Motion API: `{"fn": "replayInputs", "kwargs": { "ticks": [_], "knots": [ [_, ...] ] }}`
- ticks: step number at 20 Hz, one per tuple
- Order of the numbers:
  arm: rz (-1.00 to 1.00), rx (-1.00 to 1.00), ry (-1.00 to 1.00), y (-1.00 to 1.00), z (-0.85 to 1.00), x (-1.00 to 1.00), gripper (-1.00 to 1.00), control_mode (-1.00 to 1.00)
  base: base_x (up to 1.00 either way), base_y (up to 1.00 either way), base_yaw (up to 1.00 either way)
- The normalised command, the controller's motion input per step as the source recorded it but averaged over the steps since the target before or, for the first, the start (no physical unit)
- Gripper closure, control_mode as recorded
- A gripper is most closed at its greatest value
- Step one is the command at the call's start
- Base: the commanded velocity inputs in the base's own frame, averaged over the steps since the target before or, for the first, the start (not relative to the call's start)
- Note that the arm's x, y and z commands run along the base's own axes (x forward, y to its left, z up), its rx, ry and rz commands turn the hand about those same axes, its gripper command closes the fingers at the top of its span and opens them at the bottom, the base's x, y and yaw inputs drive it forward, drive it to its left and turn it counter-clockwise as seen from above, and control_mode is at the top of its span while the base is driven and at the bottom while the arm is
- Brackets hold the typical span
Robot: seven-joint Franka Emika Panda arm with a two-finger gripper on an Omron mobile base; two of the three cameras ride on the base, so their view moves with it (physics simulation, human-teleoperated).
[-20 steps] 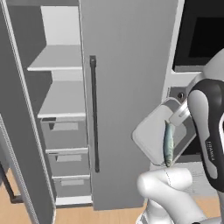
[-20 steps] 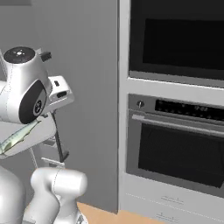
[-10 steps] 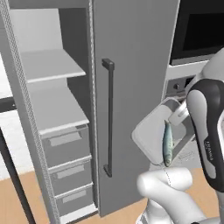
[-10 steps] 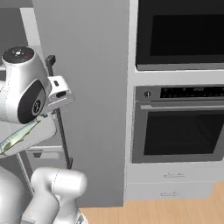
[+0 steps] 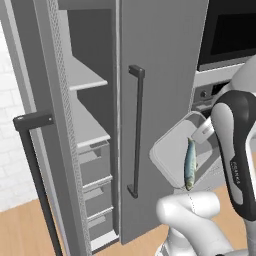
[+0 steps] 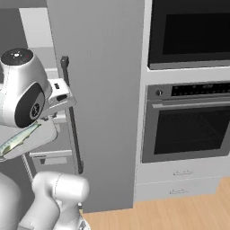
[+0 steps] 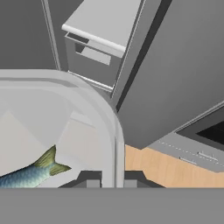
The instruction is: Take the meat container that has the fish and place it on the second highest rack of the freezer. Then take the vegetable container that has the avocado and cucumber and place it on the highest rack of the freezer.
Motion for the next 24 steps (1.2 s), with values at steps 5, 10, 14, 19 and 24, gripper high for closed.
{"fn": "replayInputs", "kwargs": {
  "ticks": [5,10,14,19,24],
  "knots": [
    [0.00,0.00,0.00,0.00,0.00,0.00,1.00,1.00,0.00,0.12,0.14],
    [0.00,0.00,0.00,0.00,0.00,0.00,1.00,1.00,0.06,0.25,0.30],
    [0.00,0.00,0.00,0.00,0.00,0.00,1.00,1.00,0.02,0.04,0.11],
    [0.00,0.00,0.00,0.05,0.00,0.00,1.00,-1.00,0.00,0.12,0.05],
    [-0.17,0.00,0.00,0.53,-0.08,0.23,1.00,-1.00,0.00,0.00,0.00]
  ]
}}
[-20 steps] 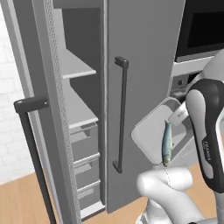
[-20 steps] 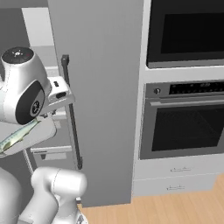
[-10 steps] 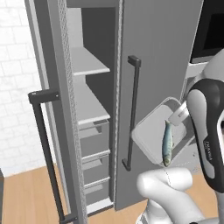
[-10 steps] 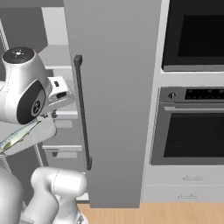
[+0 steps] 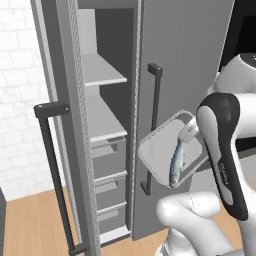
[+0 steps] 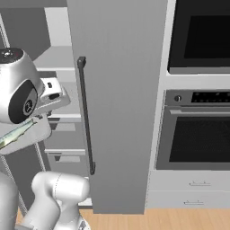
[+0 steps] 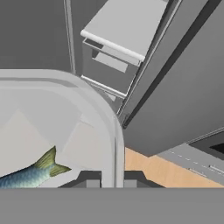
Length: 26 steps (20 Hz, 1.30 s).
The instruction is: Take the meat container that has the fish and place it on the second highest rack of the freezer. Then take the vegetable container that has the avocado and cucumber and place it on the highest rack of the freezer.
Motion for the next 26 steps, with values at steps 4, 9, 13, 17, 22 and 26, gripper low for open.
{"fn": "replayInputs", "kwargs": {
  "ticks": [4,9,13,17,22,26],
  "knots": [
    [-0.39,0.00,0.04,0.64,-0.12,0.54,1.00,-1.00,0.00,0.00,0.00],
    [-0.63,0.02,0.10,0.37,-0.27,0.53,1.00,-1.00,0.00,0.00,0.00],
    [-0.81,0.17,0.07,0.30,-0.50,0.11,1.00,-1.00,0.00,0.00,0.00],
    [-0.78,0.22,0.01,0.35,-0.51,0.06,1.00,-1.00,0.00,0.00,0.00],
    [-0.77,0.22,0.00,0.03,-0.56,0.32,1.00,-1.00,0.00,0.00,0.00],
    [-0.66,0.24,-0.09,0.14,-0.68,0.32,1.00,-1.00,0.00,0.00,0.00]
  ]
}}
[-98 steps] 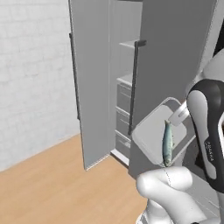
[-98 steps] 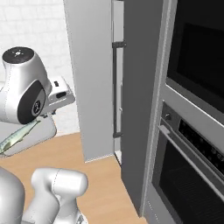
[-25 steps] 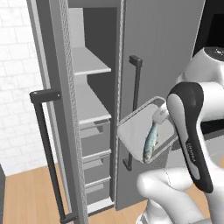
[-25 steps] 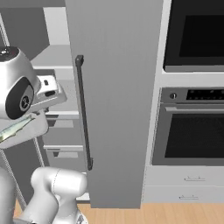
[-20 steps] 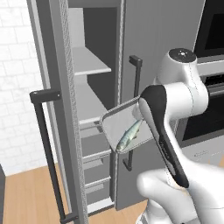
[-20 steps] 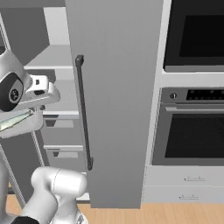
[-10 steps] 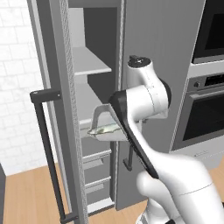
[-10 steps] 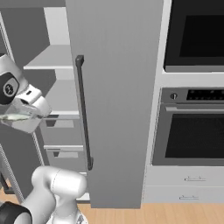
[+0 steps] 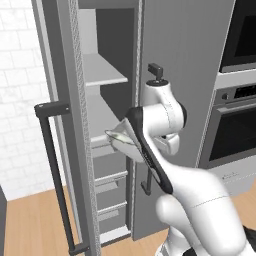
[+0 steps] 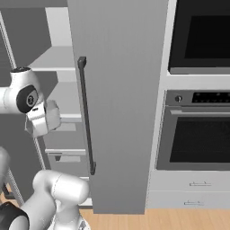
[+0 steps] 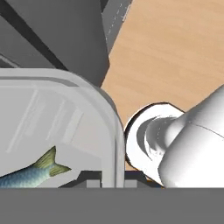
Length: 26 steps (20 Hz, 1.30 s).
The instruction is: Take the meat container that has the fish and place it on the second highest rack of the freezer. Then take the vegetable container that has the avocado and cucumber and place it on the highest rack of the freezer.
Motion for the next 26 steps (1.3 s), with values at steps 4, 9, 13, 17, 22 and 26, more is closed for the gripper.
{"fn": "replayInputs", "kwargs": {
  "ticks": [4,9,13,17,22,26],
  "knots": [
    [-0.48,0.10,-0.15,0.48,-0.42,0.37,1.00,-1.00,0.00,0.00,0.00],
    [-0.33,0.00,-0.13,0.43,-0.38,0.62,1.00,-1.00,0.00,0.00,0.00],
    [-0.19,0.03,-0.02,0.21,-0.16,0.57,1.00,-1.00,0.00,0.00,0.00],
    [-0.02,0.19,0.00,0.16,-0.03,0.50,1.00,-1.00,0.00,0.00,0.00],
    [0.00,0.25,0.00,0.20,0.00,0.43,1.00,-1.00,0.00,0.00,0.00],
    [0.00,0.05,0.00,0.33,-0.08,0.41,1.00,-1.00,0.00,0.00,0.00]
  ]
}}
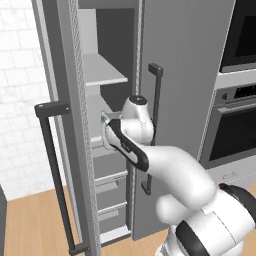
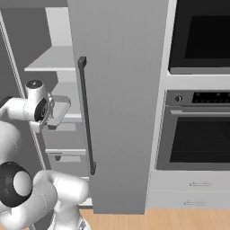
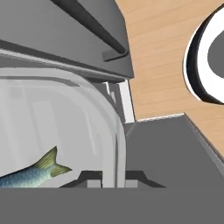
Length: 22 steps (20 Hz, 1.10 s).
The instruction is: Take the meat container that has the fish and place it on the second highest rack of the freezer. Then take the vegetable container that has the avocado and cucumber and place it on the highest rack of the freezer.
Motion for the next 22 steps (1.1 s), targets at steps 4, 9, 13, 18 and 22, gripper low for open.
{"fn": "replayInputs", "kwargs": {
  "ticks": [4,9,13,18,22],
  "knots": [
    [-0.01,-0.01,0.00,0.49,-0.22,0.45,1.00,-1.00,0.00,0.00,0.00],
    [0.00,0.00,0.00,0.18,-0.07,0.51,1.00,-1.00,0.00,0.00,0.00],
    [0.00,0.00,0.00,0.15,-0.08,0.61,1.00,-1.00,0.00,0.00,0.00],
    [0.00,-0.06,0.00,0.25,-0.11,0.49,1.00,-1.00,0.00,0.00,0.00],
    [0.00,-0.05,0.00,0.23,-0.13,0.51,1.00,-1.00,0.00,0.00,0.00]
  ]
}}
